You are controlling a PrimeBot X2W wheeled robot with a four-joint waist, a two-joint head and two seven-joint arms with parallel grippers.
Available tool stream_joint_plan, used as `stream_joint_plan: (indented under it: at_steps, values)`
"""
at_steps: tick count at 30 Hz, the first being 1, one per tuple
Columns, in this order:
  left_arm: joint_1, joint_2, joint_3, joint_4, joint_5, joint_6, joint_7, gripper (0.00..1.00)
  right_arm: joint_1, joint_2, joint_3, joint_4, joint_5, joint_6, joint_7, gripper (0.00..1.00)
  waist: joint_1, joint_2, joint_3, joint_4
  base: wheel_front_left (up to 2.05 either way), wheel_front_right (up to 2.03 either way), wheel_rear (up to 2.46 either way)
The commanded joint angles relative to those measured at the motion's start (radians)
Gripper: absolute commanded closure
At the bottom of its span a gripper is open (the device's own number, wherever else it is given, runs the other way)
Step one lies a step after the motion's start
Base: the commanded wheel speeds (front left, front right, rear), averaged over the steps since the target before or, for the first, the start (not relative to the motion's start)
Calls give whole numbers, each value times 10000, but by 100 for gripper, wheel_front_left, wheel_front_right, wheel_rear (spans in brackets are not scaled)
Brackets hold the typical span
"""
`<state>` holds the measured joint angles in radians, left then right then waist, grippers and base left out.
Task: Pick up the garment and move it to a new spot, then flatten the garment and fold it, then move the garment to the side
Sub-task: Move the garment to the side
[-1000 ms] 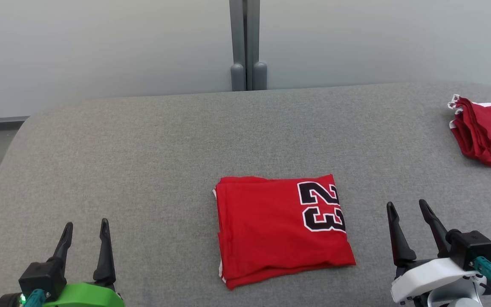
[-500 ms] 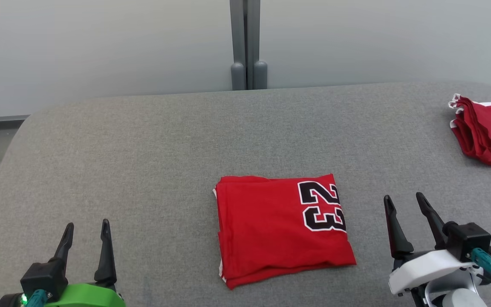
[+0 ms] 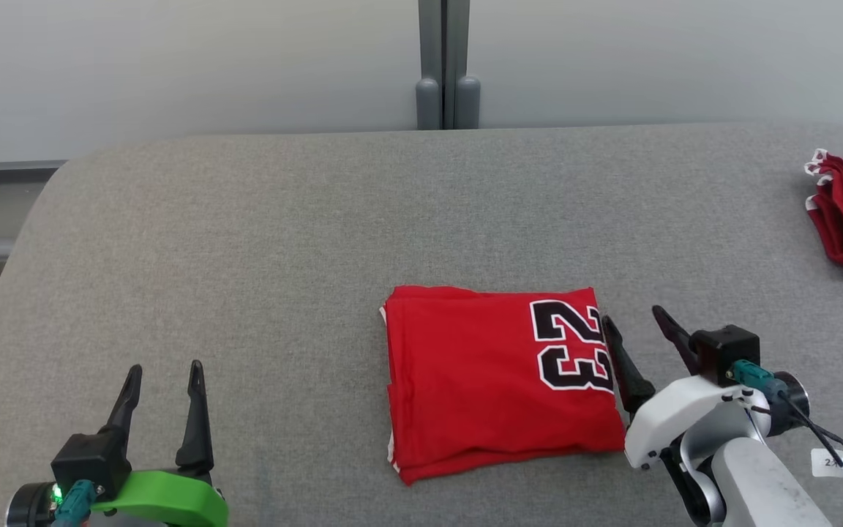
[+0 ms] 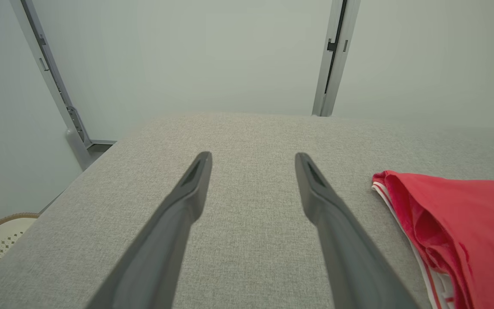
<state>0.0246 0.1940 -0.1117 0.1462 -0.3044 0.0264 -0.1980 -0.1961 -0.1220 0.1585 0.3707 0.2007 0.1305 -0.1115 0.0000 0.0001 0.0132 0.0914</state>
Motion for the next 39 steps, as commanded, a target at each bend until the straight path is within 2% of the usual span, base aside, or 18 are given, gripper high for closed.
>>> stream_joint_plan:
  at_steps: [1, 14, 18, 19, 20, 21, 22, 23, 29, 34, 39]
  values:
    - [-189, -36, -28, 67, 37, -20, -73, 0, -228, 2, 68, 358, 40, 3, 20, 0, 0, -1, 228, 182, 0, 0, 0]
    - [-643, -129, -180, 436, 7, 2, -298, 0, -1261, 299, 375, 3668, 162, 1, -314, 0, 0, -1, 786, 379, 0, 0, 0]
    - [-743, -132, -194, 566, -20, 1, -364, 0, -1332, 467, 756, 4543, 230, 4, -223, 0, 0, -1, 854, 370, 0, 0, 0]
    - [-781, -134, -197, 611, -33, -9, -378, 0, -1322, 514, 863, 4795, 296, 4, -112, 20, 0, -1, 867, 373, 0, 0, 0]
    - [-805, -139, -192, 642, -45, -15, -396, 0, -1351, 568, 917, 4935, 394, 4, -124, 53, 0, -1, 880, 370, 0, 0, 0]
    - [-835, -147, -188, 681, -61, -18, -411, 0, -1434, 610, 970, 5076, 529, 4, -175, 77, 0, -1, 896, 364, 0, 0, 0]
    - [-855, -154, -183, 715, -73, -19, -421, 0, -1524, 632, 1019, 5189, 611, 4, -204, 92, 0, -1, 905, 359, 0, 0, 0]
    - [-877, -169, -186, 750, -84, -19, -438, 0, -1642, 650, 1067, 5331, 699, 4, -233, 100, 0, -1, 916, 358, 0, 0, 0]
    - [-1069, -299, -238, 852, -89, 2, -534, 0, -2780, 384, 1294, 5657, 762, -9, -602, 100, 0, -1, 1169, 381, 0, 0, 0]
    - [-1386, -423, -350, 756, 34, -75, -603, 0, -4147, -320, 1576, 5551, 746, -8, -611, 100, 0, -1, 1922, 168, 0, 0, 0]
    - [-1891, -453, -352, 526, 208, -163, -667, 0, -5682, -1301, 1918, 5035, 790, -6, -299, 100, 0, -1, 3144, -390, 0, 0, 0]
